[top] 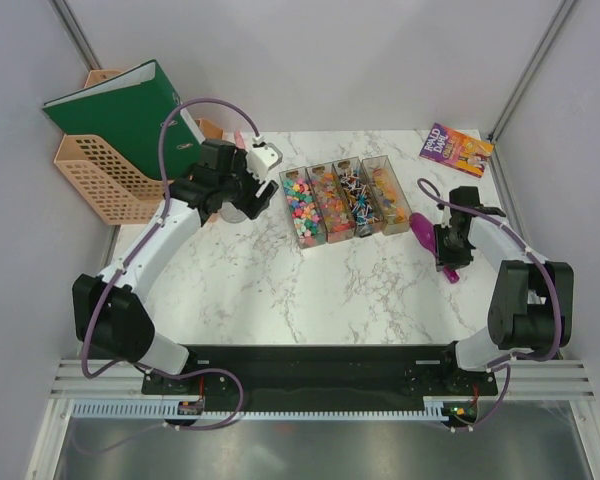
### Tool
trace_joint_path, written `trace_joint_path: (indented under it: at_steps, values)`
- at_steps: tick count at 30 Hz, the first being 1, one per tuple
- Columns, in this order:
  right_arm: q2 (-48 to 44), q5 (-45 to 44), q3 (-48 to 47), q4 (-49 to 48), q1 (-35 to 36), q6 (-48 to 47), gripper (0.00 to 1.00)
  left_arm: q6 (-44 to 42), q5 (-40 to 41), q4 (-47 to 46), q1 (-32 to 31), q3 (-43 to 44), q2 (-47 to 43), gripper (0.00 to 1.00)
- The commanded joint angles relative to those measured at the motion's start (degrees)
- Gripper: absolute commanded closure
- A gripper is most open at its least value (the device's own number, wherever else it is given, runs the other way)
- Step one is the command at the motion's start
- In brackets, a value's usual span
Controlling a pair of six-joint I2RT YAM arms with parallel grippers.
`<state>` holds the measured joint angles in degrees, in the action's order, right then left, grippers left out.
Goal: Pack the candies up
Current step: Pick up the spatula from the center of the board.
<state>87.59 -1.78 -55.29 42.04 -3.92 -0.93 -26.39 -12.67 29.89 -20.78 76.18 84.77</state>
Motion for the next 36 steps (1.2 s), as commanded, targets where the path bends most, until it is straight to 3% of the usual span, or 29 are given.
trace_joint_path:
  at_steps: [1,5,10,17,21,31,32,34,36]
  values:
    - [0.4,0.3,0.2,-0.3,-0.1,-0.6,0.59,2.0,-1.4,-2.4,-0.3,2.8,1.0,0.20]
    - [0.8,0.6,-1.0,-0.4,-0.1,-1.2,0.49,2.2,-1.4,-2.6,-0.3,3.1,1.0,0.20]
    - [1.0,-0.8,-2.4,-0.8,0.0,-3.4,0.48,3.4,-1.8,-2.8,-0.3,2.5,0.9,0.20]
    - [4.3,-2.6,-4.3,-1.4,-0.1,-7.3,0.50,3.9,-2.4,-2.9,-0.2,2.3,1.3,0.20]
    - [6.4,-3.1,-3.3,-1.6,-0.1,-9.2,0.58,3.7,-1.9,-3.1,-0.3,2.7,1.8,0.20]
    - [4.5,-6.1,1.4,-5.6,0.0,-13.4,0.59,4.0,-1.9,-3.5,-0.3,2.3,2.3,0.20]
    - [4.4,-6.6,2.1,-6.0,0.0,-13.8,0.63,4.1,-1.9,-3.6,-0.3,2.3,2.5,0.20]
    - [4.3,-6.4,2.8,-7.0,0.0,-15.2,0.94,4.0,-1.9,-3.6,-0.3,2.5,2.7,0.20]
    - [4.1,-6.7,2.9,-7.0,0.0,-15.6,1.00,3.8,-1.8,-3.6,-0.3,2.7,2.9,0.20]
